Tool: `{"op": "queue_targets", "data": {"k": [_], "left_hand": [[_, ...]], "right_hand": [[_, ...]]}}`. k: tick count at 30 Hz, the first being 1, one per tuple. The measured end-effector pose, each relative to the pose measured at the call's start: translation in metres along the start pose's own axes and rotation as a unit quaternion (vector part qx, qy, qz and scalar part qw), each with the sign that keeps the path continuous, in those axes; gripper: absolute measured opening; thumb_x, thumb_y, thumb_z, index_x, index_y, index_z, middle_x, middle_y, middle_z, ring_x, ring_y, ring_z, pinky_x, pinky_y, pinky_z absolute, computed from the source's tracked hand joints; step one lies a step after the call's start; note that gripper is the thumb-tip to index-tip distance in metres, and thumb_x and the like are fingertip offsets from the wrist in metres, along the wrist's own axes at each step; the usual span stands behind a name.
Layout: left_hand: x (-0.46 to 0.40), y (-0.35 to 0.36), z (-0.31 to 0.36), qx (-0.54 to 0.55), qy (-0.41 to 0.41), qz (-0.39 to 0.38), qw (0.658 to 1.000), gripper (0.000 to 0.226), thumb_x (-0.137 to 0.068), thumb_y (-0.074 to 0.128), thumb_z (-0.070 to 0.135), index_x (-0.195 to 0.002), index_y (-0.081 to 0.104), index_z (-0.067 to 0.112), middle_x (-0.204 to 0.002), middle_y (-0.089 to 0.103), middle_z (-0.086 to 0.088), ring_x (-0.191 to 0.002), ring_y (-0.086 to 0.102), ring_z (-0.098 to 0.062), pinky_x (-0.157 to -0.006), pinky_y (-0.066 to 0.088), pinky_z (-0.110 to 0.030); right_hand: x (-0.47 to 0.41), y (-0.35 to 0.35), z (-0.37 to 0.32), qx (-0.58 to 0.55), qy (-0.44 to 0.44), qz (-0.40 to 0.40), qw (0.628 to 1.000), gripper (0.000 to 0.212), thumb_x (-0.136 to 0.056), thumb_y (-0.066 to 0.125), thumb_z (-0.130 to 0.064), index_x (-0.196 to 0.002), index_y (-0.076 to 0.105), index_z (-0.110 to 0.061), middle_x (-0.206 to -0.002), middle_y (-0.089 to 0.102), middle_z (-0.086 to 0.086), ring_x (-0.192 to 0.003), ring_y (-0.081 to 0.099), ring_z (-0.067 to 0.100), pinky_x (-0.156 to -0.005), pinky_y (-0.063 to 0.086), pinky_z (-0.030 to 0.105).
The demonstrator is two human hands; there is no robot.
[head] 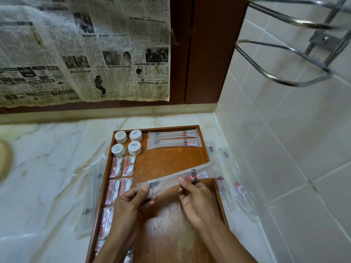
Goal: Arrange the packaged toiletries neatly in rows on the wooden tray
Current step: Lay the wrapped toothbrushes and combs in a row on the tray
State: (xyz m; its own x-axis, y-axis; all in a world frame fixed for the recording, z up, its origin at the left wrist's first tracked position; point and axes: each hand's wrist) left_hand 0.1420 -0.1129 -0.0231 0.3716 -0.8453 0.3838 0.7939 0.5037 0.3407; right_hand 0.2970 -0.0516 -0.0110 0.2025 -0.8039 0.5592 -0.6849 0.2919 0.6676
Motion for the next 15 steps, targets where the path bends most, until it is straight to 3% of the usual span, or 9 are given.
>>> {"op": "queue_targets", "data": {"k": [9,15], "left_hand": [[-0.006,-0.001,0.004,-0.012,0.015,0.018,1.000,0.022,-0.069,0.074,0.025,-0.082,0.078,0.008,-0.078,0.072,-0.008,-0.066,0.068,-0.015,-0.062,0.059,-0.022],[-0.010,-0.001,0.004,-0.013,0.017,0.022,1.000,0.019,-0.071,0.072,0.022,-0.082,0.078,0.007,-0.077,0.072,-0.010,-0.066,0.068,-0.016,-0.062,0.059,-0.022]], "right_hand": [[0.002,-0.003,0.001,0.001,0.009,0.025,1.000,0.023,-0.072,0.073,-0.009,-0.093,0.065,-0.003,-0.079,0.069,0.007,-0.072,0.062,0.014,-0.065,0.047,0.026],[0.000,-0.007,-0.003,-0.002,0.016,-0.005,1.000,0.028,-0.078,0.072,-0.019,-0.104,0.068,-0.007,-0.090,0.070,0.008,-0.076,0.065,0.016,-0.067,0.046,0.029]]}}
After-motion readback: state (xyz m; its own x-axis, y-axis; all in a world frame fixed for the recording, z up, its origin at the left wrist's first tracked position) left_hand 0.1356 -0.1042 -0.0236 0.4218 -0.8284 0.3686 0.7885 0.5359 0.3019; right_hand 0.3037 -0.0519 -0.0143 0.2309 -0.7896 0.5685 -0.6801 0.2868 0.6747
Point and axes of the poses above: each hand's wrist, its own x-axis away from the middle knuckle, its own y-axis out of the palm, z = x × y
